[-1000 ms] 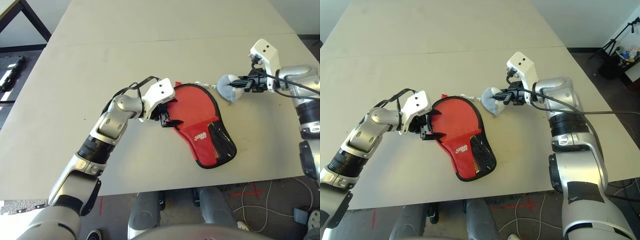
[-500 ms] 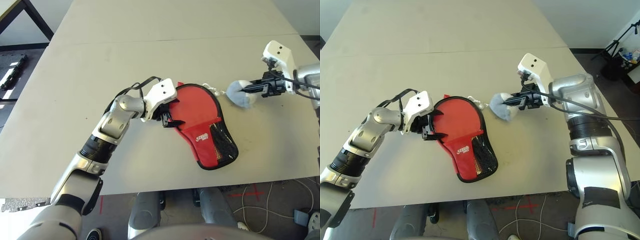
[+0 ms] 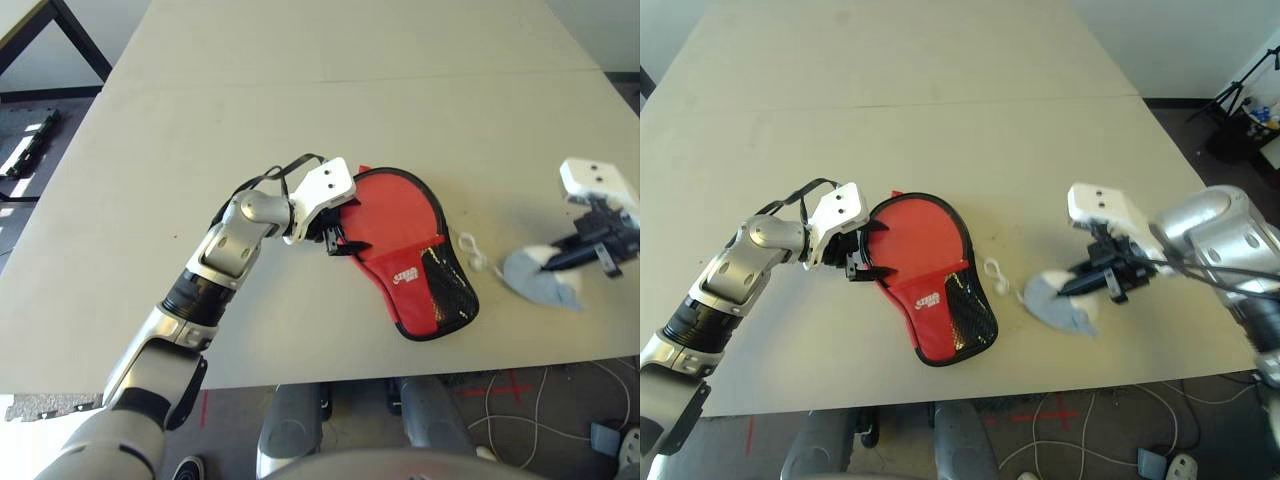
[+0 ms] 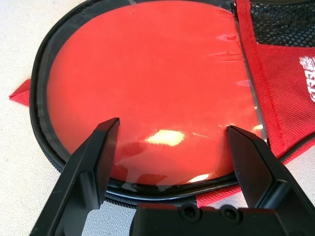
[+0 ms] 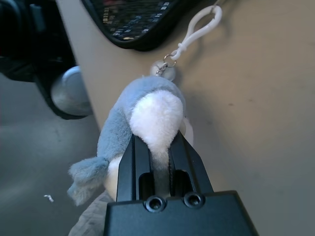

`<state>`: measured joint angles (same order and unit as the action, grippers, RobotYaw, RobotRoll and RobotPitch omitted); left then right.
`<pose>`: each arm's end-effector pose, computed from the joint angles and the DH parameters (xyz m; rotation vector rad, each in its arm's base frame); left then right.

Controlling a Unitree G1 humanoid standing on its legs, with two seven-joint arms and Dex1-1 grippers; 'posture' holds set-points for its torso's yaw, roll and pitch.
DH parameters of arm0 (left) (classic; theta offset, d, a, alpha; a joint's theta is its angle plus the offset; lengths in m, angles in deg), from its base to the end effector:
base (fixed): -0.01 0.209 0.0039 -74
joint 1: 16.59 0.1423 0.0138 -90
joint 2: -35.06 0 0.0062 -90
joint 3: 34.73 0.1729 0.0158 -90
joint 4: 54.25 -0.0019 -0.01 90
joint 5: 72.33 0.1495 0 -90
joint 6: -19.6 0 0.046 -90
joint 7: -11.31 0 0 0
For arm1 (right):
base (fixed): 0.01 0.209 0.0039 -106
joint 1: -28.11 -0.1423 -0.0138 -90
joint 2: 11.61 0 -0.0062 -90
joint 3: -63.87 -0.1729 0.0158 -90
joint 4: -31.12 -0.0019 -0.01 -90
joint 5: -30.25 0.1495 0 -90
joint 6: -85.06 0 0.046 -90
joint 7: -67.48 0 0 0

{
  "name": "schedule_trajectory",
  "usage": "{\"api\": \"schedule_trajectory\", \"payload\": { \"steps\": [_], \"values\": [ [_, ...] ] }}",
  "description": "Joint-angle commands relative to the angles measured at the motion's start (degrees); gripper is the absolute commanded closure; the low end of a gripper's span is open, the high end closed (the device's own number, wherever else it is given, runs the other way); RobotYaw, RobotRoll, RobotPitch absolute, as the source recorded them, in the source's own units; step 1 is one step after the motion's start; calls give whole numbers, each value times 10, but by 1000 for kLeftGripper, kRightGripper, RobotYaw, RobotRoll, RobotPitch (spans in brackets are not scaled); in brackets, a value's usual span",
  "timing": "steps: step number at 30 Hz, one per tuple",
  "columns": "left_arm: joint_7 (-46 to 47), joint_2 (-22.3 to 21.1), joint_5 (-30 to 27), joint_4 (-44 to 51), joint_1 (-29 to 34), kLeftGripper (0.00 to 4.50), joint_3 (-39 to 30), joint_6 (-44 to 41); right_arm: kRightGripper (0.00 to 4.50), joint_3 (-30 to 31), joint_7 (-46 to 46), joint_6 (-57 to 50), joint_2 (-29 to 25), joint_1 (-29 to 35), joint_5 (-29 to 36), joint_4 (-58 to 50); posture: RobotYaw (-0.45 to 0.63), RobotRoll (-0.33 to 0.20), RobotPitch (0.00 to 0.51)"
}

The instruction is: Store the ping-pong paddle in its case and zip it.

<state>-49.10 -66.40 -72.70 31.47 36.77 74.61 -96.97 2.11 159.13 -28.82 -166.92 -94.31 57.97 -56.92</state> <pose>0.3011 0.1433 0.1703 0.5960 0.2967 -1.2000 0.2557 -0.2949 0.2278 -0.5721 0.9731 1.3857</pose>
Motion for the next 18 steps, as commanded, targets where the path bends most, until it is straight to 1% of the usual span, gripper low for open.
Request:
{"api": "schedule_trajectory", "payload": {
  "steps": [1, 5, 7, 9, 11, 13, 16, 18],
  "values": [
    [-9, 0, 13, -23, 25, 0, 39, -9, 4365, 27, 8, 2, -28, 31, 29, -37, -96, 0, 218],
    [-9, 0, 13, -25, 24, 0, 39, -8, 4365, 30, 8, 11, -51, 74, 48, -73, -94, 0, 216],
    [-9, 0, 14, -26, 23, 0, 38, -7, 4366, 15, 8, 10, -36, 78, 35, -64, -94, 0, 215],
    [-10, 0, 13, -27, 23, 0, 38, -6, 4366, -9, 8, 1, -2, 63, 12, -33, -96, 0, 215],
    [-11, -2, 12, -26, 21, 0, 36, -7, 3638, -42, 0, -28, 35, 36, 14, -2, -96, 0, 216],
    [-13, -5, 11, -24, 20, 0, 35, -7, 3046, -64, 1, -63, 55, 16, 17, 10, -94, 0, 216],
    [-18, -12, 0, -8, 16, 0, 23, -17, 2005, -79, 8, -103, 33, -6, 71, 12, -90, 0, 218],
    [-26, -19, -12, 9, 17, 0, 12, -20, 1468, -90, 8, -112, 33, -22, 82, 37, -89, 0, 219]
  ]
}}
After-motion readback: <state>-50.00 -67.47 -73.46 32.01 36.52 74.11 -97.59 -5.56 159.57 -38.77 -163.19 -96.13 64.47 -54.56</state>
